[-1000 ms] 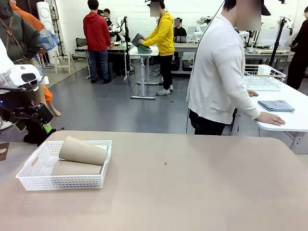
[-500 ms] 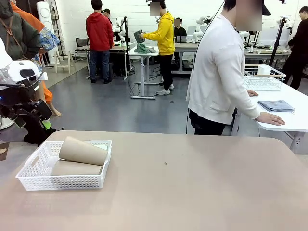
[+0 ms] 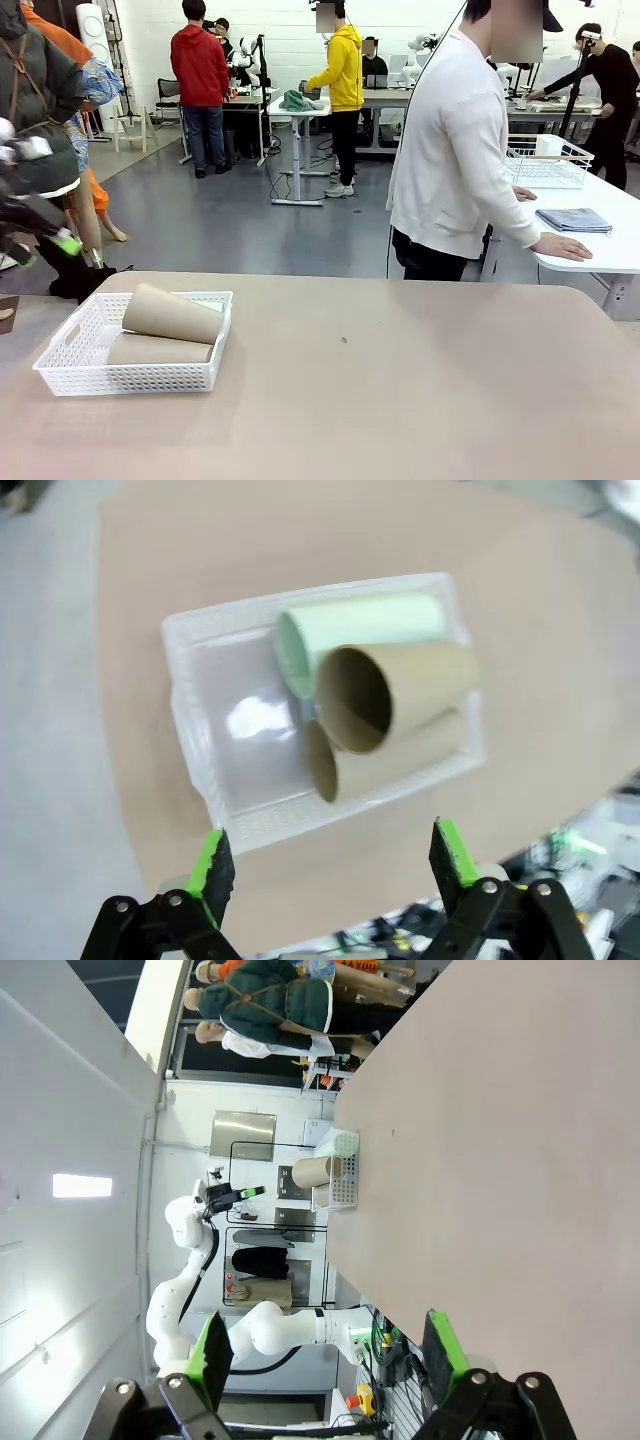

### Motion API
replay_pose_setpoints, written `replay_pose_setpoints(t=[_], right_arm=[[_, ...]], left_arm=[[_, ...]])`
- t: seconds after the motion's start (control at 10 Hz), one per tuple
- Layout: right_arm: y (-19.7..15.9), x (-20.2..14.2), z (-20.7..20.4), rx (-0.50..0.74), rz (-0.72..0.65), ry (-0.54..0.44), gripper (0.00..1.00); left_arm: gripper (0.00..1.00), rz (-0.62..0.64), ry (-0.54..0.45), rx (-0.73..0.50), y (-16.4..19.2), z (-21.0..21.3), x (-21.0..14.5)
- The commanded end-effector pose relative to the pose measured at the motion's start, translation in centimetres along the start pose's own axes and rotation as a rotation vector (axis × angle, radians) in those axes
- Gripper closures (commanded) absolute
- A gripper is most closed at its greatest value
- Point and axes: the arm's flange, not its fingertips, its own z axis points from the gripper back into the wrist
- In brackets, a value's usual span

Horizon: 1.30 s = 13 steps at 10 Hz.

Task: Clean and organize the cups into the basket.
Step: Move the Organizing basket back to the left side of the table.

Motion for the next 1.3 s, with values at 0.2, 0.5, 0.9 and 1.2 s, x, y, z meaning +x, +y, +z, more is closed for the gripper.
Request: replay_pose_setpoints(t=[0.2,0.5,0.9,1.2], right_arm=[[-0.1,-0.2,0.1,-0.002,0.003,0.005,0.0],[-0.1,-0.2,0.1,-0.002,0.003,0.005,0.0],[-0.1,-0.2,0.1,-0.002,0.003,0.005,0.0],[-0.1,-0.2,0.1,-0.002,0.003,0.005,0.0]], left_arm=[[0.0,-0.004,-0.01,-0.664,10.3,6.8,-1.6],[0.0,0.074,-0.07,-0.711,16.8,7.1,-1.7],[0.0,0.149,-0.084,-0.779,21.7,5.6,-2.7],[0.0,0.167,-0.111,-0.797,21.7,5.6,-2.9]])
